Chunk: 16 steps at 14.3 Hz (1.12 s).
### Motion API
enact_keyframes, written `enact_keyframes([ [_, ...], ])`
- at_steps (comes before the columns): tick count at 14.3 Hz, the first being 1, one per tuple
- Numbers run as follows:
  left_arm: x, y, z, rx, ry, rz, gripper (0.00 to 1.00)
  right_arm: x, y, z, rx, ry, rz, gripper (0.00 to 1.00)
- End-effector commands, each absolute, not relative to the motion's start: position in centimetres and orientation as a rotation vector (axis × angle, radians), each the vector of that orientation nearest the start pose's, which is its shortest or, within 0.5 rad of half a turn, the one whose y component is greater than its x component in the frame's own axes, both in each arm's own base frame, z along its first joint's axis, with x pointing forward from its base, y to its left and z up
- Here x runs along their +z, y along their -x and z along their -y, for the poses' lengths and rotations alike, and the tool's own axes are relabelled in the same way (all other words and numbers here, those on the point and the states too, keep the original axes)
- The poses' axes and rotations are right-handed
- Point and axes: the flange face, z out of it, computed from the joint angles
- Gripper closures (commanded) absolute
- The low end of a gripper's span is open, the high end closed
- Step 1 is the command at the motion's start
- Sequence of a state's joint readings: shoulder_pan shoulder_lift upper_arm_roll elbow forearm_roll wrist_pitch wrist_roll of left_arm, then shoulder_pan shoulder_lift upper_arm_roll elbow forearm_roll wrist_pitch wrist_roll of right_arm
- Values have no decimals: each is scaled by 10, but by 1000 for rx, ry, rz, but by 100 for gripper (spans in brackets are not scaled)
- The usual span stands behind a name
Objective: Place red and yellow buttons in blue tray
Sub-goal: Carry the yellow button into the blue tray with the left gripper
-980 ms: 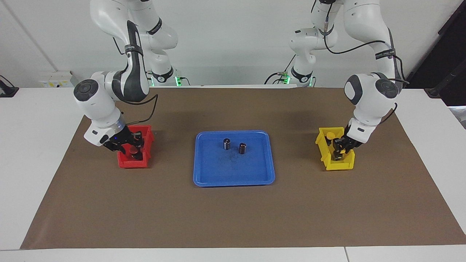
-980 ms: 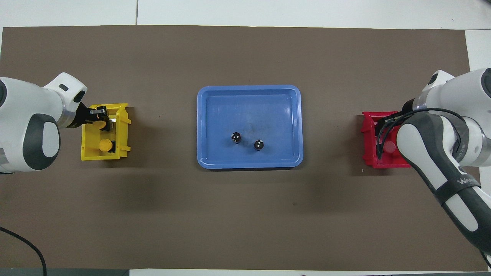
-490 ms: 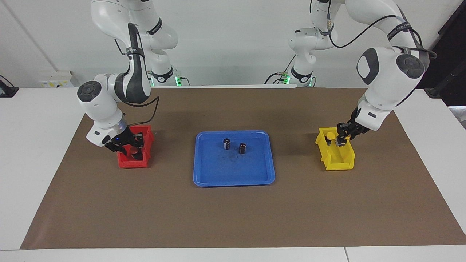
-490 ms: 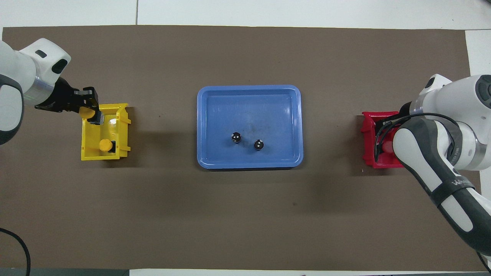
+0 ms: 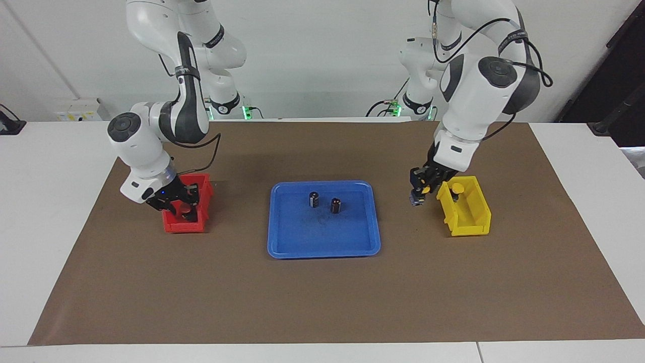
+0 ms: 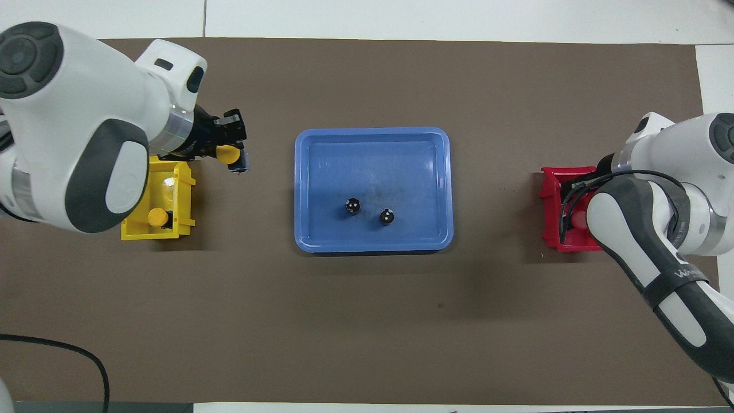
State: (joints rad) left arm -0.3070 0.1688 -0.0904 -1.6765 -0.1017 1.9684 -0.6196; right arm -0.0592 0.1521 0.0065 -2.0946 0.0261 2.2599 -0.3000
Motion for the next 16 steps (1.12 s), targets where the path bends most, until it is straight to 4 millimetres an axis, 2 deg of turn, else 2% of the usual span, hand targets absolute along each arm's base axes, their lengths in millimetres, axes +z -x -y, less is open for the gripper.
enact_keyframes([
  [1, 501, -574, 290, -102, 3301, 491, 98, 351, -563, 31, -23, 3084, 382, 51],
  [4, 473, -567, 339, -130, 3319, 528, 98, 351, -563, 30, -23, 3083, 384, 57],
  [6, 448, -558, 372, -104, 3314, 529, 98, 351, -563, 29, -20, 3083, 382, 77],
  [7, 439, -561, 378, -97, 3312, 538, 98, 353, -564, 28, -25, 3084, 382, 88],
  [8, 430, -561, 388, -88, 3312, 527, 98, 354, -565, 28, -27, 3084, 382, 96],
  [9, 425, -562, 398, -88, 3315, 523, 98, 355, -567, 28, -25, 3084, 382, 100],
  [12, 398, -580, 406, -117, 3311, 521, 98, 380, -585, 29, 18, 3081, 389, 100],
  [15, 374, -588, 409, -136, 3318, 534, 98, 423, -608, 19, 76, 3071, 426, 100],
  [16, 371, -590, 410, -142, 3318, 533, 98, 433, -613, 19, 83, 3072, 429, 100],
])
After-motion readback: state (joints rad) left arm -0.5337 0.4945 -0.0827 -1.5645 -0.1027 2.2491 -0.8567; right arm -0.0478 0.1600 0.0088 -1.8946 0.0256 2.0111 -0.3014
